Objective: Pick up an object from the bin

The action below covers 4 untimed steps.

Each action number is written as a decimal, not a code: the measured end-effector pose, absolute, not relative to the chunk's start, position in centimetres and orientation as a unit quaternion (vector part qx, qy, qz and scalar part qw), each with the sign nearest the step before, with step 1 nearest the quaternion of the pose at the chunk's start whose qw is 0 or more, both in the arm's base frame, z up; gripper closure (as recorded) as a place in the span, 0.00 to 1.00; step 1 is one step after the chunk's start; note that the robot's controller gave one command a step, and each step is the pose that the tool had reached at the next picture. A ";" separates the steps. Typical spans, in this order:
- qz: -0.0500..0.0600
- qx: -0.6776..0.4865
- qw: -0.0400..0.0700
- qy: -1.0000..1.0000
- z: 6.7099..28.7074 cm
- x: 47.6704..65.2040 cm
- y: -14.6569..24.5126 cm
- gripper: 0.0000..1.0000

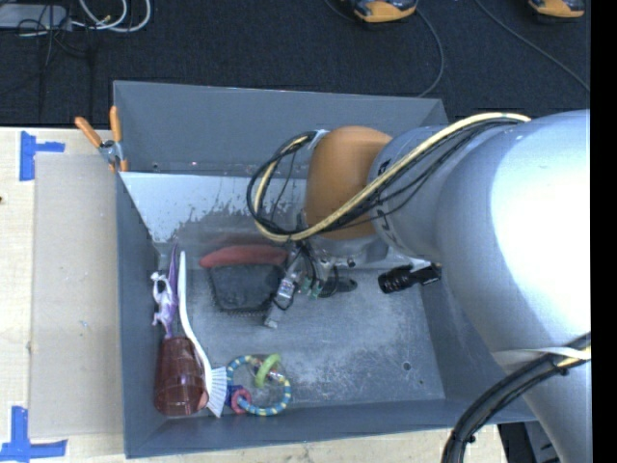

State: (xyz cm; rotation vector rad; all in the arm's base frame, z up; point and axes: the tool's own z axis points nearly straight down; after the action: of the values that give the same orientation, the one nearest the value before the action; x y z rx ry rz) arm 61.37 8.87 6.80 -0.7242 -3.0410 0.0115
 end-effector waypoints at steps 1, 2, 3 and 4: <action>0.004 -0.231 0.006 -0.973 6.9 60.6 8.7 0.00; 0.004 -0.242 0.010 -0.970 6.9 59.8 9.6 0.00; 0.004 -0.255 0.008 -0.967 6.9 59.4 10.0 0.00; 0.006 -0.265 0.014 -0.964 6.8 60.0 10.0 1.00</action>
Offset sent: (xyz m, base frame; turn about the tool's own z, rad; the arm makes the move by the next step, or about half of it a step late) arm -0.0151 0.0069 0.0020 0.0226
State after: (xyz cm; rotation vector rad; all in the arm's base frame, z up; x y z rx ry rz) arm 60.01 10.01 6.83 -0.8260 -3.0027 0.0184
